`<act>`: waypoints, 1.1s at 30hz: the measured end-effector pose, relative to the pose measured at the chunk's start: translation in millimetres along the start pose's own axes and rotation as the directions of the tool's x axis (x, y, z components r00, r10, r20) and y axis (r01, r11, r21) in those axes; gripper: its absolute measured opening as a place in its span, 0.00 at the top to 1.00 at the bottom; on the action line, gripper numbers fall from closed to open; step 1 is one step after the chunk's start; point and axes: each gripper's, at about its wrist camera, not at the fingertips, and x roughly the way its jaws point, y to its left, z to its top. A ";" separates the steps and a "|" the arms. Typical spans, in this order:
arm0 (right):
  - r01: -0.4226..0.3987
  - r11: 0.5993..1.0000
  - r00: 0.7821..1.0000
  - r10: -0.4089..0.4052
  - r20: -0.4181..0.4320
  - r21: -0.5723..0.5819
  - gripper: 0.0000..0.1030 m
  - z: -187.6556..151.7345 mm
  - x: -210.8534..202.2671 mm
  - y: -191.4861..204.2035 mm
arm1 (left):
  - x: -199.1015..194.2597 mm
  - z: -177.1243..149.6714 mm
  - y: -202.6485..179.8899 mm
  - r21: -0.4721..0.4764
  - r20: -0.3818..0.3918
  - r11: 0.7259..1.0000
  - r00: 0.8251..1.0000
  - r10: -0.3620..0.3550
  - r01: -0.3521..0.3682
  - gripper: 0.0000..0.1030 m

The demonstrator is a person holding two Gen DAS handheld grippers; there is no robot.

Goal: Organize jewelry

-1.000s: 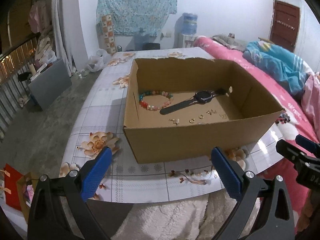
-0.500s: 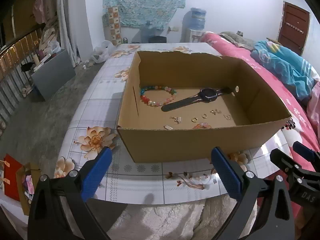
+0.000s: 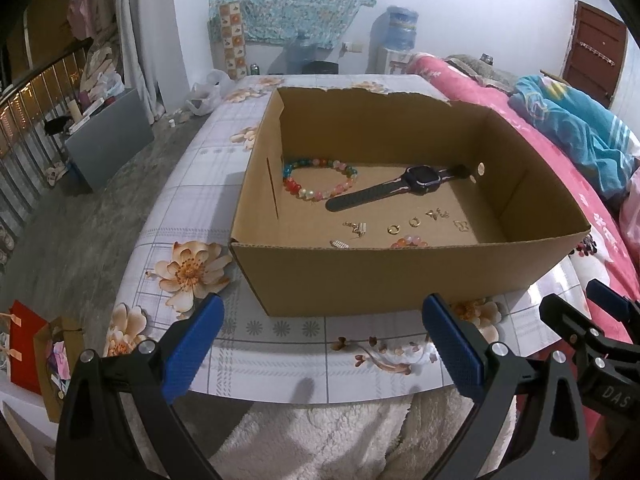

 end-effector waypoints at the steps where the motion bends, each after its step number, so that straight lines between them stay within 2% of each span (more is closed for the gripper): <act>1: 0.000 1.000 1.000 0.000 -0.001 0.000 0.12 0.1 0.3 0.0 | 0.3 0.0 -0.1 0.001 -0.001 1.000 1.000 0.002 -0.002 0.05; 33: -0.002 1.000 1.000 0.002 -0.002 -0.009 0.12 1.1 1.2 3.3 | 1.6 -0.5 3.1 -0.011 -0.013 1.000 1.000 0.003 -0.004 0.05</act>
